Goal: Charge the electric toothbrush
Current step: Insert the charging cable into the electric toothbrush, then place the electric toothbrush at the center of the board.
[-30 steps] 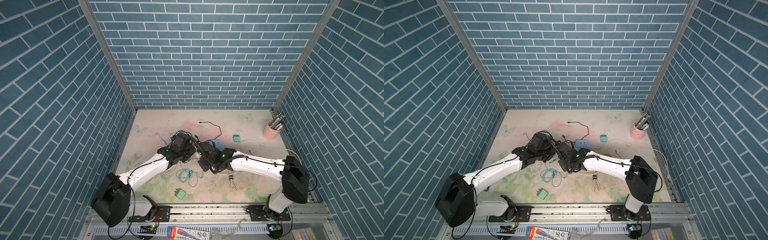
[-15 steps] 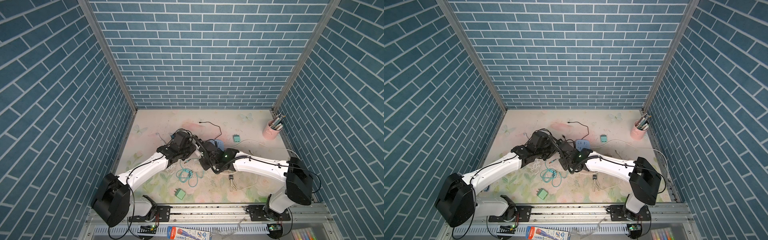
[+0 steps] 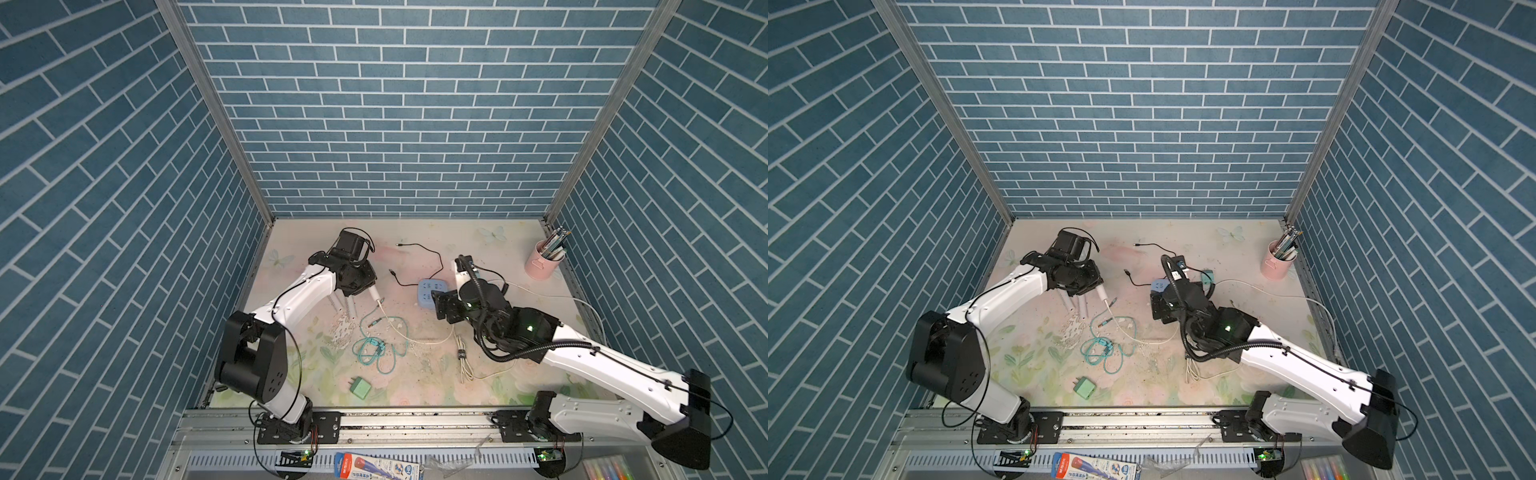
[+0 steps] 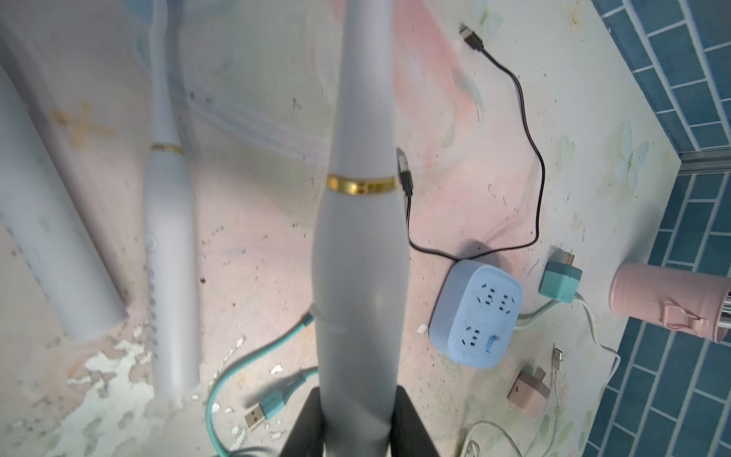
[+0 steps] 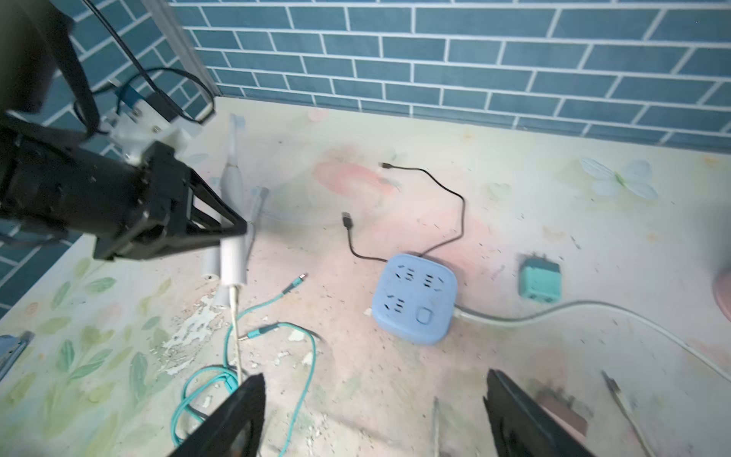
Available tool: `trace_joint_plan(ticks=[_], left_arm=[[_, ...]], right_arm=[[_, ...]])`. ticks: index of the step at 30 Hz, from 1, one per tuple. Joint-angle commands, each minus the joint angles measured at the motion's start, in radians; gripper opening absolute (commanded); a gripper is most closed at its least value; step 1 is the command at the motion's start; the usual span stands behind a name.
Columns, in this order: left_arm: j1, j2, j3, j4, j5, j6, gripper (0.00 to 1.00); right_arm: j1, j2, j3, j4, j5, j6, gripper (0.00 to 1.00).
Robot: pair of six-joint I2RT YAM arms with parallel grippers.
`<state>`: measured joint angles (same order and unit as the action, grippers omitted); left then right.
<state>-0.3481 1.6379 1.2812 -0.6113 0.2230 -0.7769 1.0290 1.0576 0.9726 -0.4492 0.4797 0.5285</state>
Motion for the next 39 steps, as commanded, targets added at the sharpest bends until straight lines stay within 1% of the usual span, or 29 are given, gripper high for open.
trace_joint_plan(ticks=[1,4,6,8,10,12,14,16,19,20,21,24,25,30,34,36,39], left_arm=[[0.030,0.085,0.076,-0.078,0.035,0.125,0.00],[0.032,0.155,0.145,-0.103,0.041,0.159,0.00],[0.032,0.208,0.195,-0.125,0.048,0.185,0.00],[0.033,0.260,0.233,-0.142,0.052,0.208,0.00],[0.037,0.310,0.269,-0.170,0.058,0.224,0.00],[0.041,0.342,0.280,-0.170,0.064,0.231,0.00],[0.044,0.357,0.278,-0.165,0.057,0.234,0.00],[0.050,0.374,0.278,-0.165,0.064,0.234,0.00],[0.051,0.398,0.280,-0.166,0.056,0.241,0.00],[0.052,0.407,0.282,-0.166,0.048,0.246,0.00],[0.051,0.418,0.288,-0.168,0.043,0.250,0.01],[0.053,0.452,0.320,-0.190,0.021,0.267,0.07],[0.055,0.457,0.326,-0.194,0.016,0.270,0.09],[0.069,0.484,0.325,-0.183,0.031,0.268,0.19],[0.069,0.496,0.331,-0.175,0.048,0.267,0.25],[0.069,0.499,0.330,-0.173,0.052,0.265,0.30],[0.070,0.507,0.334,-0.177,0.057,0.265,0.38]], right_arm=[[-0.012,-0.062,-0.059,-0.182,0.036,0.136,0.85],[-0.017,-0.079,-0.115,-0.251,-0.001,0.207,0.83],[-0.025,-0.069,-0.142,-0.314,0.021,0.279,0.83],[-0.056,-0.066,-0.172,-0.342,0.031,0.316,0.83],[-0.144,-0.078,-0.203,-0.336,-0.014,0.317,0.83],[-0.280,-0.097,-0.240,-0.286,-0.119,0.288,0.82],[-0.382,-0.090,-0.256,-0.235,-0.179,0.245,0.82],[-0.446,-0.042,-0.229,-0.215,-0.205,0.200,0.81],[-0.535,0.068,-0.183,-0.211,-0.171,0.141,0.82],[-0.579,0.113,-0.168,-0.211,-0.176,0.130,0.81],[-0.625,0.155,-0.155,-0.203,-0.204,0.114,0.82],[-0.721,0.255,-0.148,-0.143,-0.271,0.078,0.80],[-0.740,0.283,-0.142,-0.126,-0.282,0.059,0.78],[-0.759,0.429,-0.084,-0.096,-0.278,-0.055,0.75],[-0.769,0.502,-0.069,-0.077,-0.259,-0.090,0.73],[-0.779,0.540,-0.060,-0.063,-0.275,-0.095,0.68],[-0.781,0.582,-0.033,-0.068,-0.254,-0.104,0.62]])
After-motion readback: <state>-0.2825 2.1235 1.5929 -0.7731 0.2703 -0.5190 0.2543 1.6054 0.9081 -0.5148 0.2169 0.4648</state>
